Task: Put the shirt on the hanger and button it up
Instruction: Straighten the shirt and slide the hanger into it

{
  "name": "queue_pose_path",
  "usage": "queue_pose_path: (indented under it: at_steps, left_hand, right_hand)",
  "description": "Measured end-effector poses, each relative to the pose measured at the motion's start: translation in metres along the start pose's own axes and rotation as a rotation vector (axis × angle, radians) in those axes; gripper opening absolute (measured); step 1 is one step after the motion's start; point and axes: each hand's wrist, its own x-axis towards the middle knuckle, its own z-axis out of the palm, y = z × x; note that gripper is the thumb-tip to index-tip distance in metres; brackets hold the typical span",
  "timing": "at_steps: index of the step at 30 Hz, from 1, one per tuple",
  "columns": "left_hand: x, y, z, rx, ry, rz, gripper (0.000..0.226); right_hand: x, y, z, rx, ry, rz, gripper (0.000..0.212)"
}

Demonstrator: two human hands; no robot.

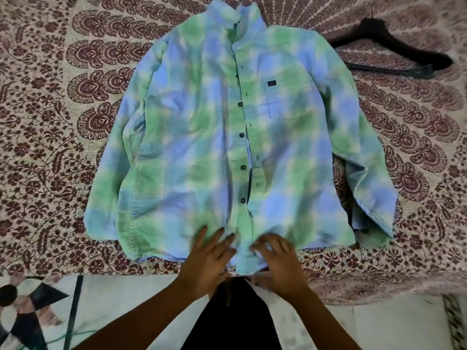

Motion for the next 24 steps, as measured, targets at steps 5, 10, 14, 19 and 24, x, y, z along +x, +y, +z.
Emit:
queue_pose_path:
  at_steps: [5,10,14,19,24]
  left_hand:
    - [0.008,-0.005,0.0,-0.107,0.173,-0.042,0.036]
    - [0.006,-0.009,-0.014,-0.29,0.325,0.054,0.011]
    - [-0.002,-0.015,-0.006,-0.268,0.145,0.045,0.018]
    - [0.025,0.007,-0.031,-0.765,0.249,-0.412,0.031]
    - [0.072,0.028,-0.043,-0.935,0.061,-0.735,0.045]
  right_hand:
    - [0.011,0.0,-0.015,0.285,0.234,0.185,0.011]
    - [0.021,-0.009,-0.051,0.777,0.738,0.516,0.016]
    - [0.014,-0.007,-0.042,0.386,0.129,0.064,0.03]
    - [0.003,-0.001,-0.038,0.43,0.034,0.074,0.026]
    - [-0.015,0.056,-0.048,0.308,0.717,0.84,0.049]
